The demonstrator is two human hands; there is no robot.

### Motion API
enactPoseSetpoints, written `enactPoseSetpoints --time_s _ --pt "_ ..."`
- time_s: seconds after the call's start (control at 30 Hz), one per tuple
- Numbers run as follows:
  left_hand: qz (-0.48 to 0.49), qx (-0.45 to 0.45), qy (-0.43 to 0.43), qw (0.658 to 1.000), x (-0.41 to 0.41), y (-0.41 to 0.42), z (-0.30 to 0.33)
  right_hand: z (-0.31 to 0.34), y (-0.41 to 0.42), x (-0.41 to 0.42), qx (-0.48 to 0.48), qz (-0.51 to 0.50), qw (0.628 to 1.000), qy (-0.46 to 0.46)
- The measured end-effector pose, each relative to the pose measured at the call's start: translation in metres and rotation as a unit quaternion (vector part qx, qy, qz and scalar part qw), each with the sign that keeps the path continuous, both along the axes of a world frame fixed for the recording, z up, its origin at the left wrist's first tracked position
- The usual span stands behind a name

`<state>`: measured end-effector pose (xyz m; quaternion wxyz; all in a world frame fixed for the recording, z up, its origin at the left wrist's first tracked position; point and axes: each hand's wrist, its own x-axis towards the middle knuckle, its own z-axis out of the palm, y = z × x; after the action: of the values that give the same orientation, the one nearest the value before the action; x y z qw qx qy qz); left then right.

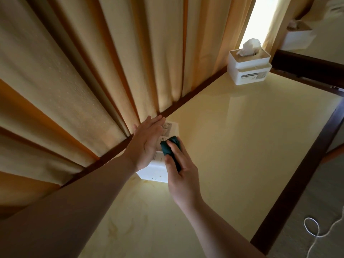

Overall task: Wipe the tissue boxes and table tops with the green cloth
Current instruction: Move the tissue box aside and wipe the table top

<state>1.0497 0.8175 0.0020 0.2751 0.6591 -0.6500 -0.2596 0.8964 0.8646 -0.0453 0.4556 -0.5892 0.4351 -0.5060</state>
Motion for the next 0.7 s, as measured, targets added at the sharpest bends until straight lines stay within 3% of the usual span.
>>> enactPoseSetpoints --time_s 0.23,0.53,0.63,0.7 --pt "0.001 0.01 -0.007 1.0 0.0 -0.001 0.001 0.01 -0.067 0.009 0.179 -0.019 0.982 -0.061" --pt "0.0 -0.006 -0.008 1.0 0.001 0.0 -0.001 0.001 0.002 -0.005 0.007 0.044 0.999 -0.012" --pt "-0.002 -0.004 -0.009 1.0 0.001 0.0 0.0 -0.008 0.022 -0.005 0.021 0.033 0.998 -0.055" --pt "0.002 -0.004 -0.013 1.0 0.0 0.0 -0.001 -0.006 0.017 -0.001 0.096 0.008 0.991 -0.088"
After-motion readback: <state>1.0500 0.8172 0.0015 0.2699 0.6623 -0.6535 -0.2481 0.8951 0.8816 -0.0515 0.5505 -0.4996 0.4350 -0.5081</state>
